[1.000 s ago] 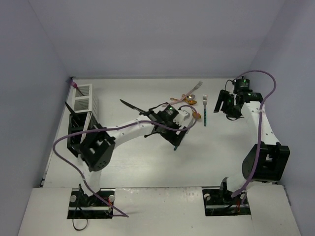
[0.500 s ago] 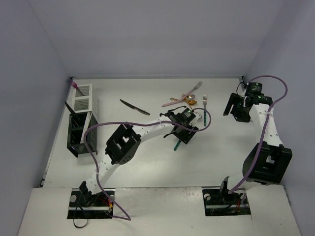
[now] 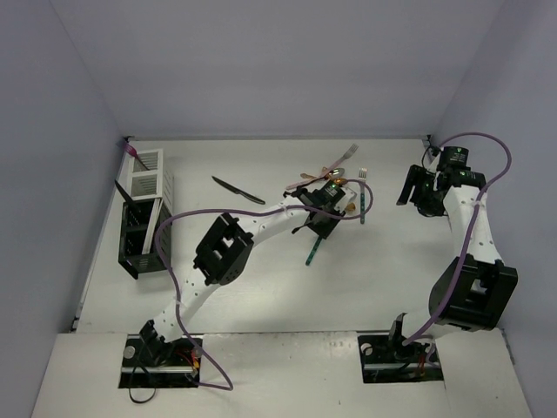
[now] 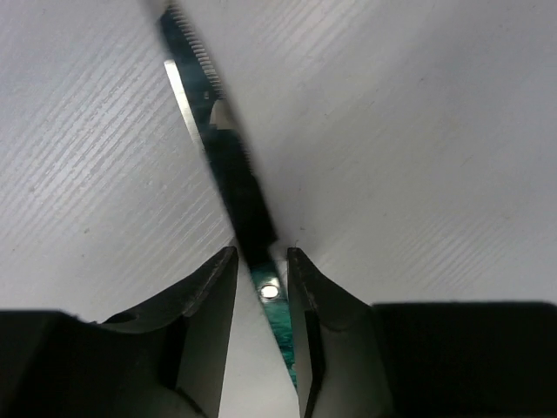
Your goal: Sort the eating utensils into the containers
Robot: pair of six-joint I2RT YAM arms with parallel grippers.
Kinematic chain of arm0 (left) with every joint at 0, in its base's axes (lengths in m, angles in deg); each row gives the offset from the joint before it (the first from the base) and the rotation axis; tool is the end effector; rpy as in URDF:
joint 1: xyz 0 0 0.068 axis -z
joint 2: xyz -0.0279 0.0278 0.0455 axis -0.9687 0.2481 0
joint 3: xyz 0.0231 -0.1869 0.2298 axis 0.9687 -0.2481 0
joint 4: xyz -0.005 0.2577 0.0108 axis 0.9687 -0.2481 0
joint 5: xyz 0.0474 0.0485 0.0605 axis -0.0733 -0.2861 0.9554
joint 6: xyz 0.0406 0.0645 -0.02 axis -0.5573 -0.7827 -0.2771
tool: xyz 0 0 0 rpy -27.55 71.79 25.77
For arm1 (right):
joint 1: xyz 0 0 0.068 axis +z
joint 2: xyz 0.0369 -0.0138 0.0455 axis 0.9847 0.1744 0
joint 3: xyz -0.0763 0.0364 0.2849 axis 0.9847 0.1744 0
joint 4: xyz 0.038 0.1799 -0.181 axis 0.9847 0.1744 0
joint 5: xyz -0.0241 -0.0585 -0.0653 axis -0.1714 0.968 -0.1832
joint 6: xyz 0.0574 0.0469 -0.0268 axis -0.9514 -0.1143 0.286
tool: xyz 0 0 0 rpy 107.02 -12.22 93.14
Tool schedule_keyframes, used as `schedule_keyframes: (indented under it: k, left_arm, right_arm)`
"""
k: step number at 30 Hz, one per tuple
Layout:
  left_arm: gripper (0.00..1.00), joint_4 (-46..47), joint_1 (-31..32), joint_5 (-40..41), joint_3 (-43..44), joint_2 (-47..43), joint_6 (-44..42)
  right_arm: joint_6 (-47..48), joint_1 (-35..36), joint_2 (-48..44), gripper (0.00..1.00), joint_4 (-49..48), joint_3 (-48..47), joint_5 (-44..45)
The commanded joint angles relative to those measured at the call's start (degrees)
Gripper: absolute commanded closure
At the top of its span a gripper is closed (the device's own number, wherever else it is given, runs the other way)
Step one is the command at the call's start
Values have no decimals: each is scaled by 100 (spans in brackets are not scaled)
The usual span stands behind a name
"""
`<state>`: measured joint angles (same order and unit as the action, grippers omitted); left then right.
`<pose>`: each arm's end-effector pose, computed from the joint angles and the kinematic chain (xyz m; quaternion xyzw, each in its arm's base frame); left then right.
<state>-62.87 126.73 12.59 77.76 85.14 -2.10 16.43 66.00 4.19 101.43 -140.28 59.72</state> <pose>0.3489 -0.4464 0.1737 0.3315 0.8867 -0.2205 0.2350 0.3332 -0.0667 0.3149 0.1256 0.9093 0.0852 0.3874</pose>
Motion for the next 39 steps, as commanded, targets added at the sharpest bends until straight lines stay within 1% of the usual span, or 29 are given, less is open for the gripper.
schedule_keyframes:
  k: [1, 3, 7, 8, 11, 13, 16, 18, 20, 23, 25, 26, 27, 29, 30, 32, 33, 36, 39]
  left_arm:
    - [79, -629, -87, 2, -231, 89, -136]
    - [87, -685, -91, -31, -484, -52, -168]
    - [98, -841, -91, -141, -880, -297, -114]
    - [100, -900, -91, -167, -1017, -401, -107]
    - [100, -864, -98, -125, -1375, -888, -160]
    - [100, -708, -114, -18, -1593, -1388, -260]
    - [100, 330, -294, -86, -2403, -2576, -336]
    - [100, 1330, -498, -311, -3145, -3533, -398]
    - [100, 2275, -719, -493, -3633, -4537, -563]
    - [100, 2476, -1101, -663, -3928, -5319, -764]
    - [100, 2457, -1602, -823, -4042, -5707, -675]
    - [100, 2479, -2012, -942, -4143, -5916, -619]
    - [100, 2521, -2042, -1047, -4247, -6101, -607]
    - [100, 2952, -2761, -1273, -4660, -6587, -584]
    - [100, 3024, -2883, -1310, -4853, -6809, -580]
    - [100, 3650, -3498, -1346, -5360, -7369, -597]
    - [100, 3813, -3677, -1318, -5619, -7648, -611]
    - [100, 4435, -4445, -1201, -6119, -8260, -538]
    - [100, 4887, -5062, -1155, -6562, -8578, -393]
  right_arm:
    - [152, -63, -235, 37, -49, -86, -125]
    - [170, -63, -217, 38, -49, -123, -175]
    - [198, -72, -161, 38, -48, -163, -246]
    - [206, -72, -154, 38, -49, -182, -272]
    - [208, -72, -152, 39, -49, -214, -352]
    - [226, -72, -156, 39, -49, -211, -400]
    - [246, -63, -151, 39, -51, -198, -497]
    - [262, -63, -142, 39, -58, -198, -528]
    - [290, -55, -111, 40, -58, -207, -568]
    - [325, -35, -42, 41, -68, -216, -625]
    - [352, -14, 11, 41, -81, -216, -655]
    - [357, -3, 39, 41, -92, -216, -683]
    - [366, -2, 58, 42, -93, -208, -701]
    - [374, 51, 104, 42, -138, -214, -740]
    - [375, 77, 123, 42, -146, -216, -746]
    - [373, 176, 167, 42, -186, -236, -709]
    - [366, 222, 172, 42, -205, -242, -678]
    - [360, 468, 140, 40, -273, -238, -554]
    - [375, 766, 94, 35, -348, -216, -369]
